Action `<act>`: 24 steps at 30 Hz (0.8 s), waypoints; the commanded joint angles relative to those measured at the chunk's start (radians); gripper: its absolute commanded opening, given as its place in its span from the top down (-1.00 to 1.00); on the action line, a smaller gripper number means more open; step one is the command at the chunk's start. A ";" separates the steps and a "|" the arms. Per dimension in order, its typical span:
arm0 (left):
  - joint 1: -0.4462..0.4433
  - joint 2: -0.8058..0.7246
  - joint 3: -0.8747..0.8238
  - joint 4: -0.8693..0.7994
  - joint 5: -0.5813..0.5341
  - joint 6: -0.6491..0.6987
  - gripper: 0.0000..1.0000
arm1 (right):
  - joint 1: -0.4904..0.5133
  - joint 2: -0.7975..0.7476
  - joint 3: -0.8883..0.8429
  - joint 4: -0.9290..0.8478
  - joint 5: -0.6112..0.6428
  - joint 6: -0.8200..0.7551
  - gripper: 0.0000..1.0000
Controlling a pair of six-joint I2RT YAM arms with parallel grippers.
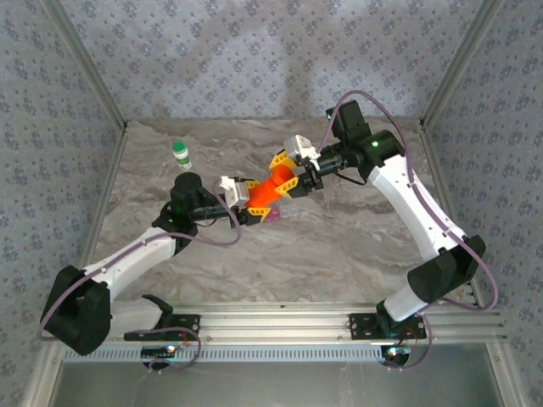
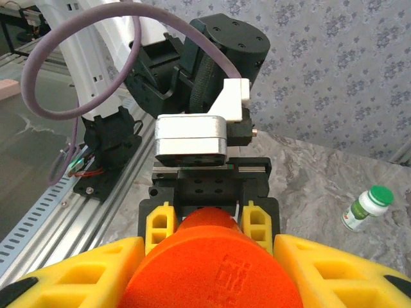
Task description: Sort the pills into containers
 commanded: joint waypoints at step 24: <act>-0.086 -0.137 -0.298 -0.012 -0.588 -0.145 1.00 | -0.019 -0.182 -0.549 0.684 0.778 0.836 1.00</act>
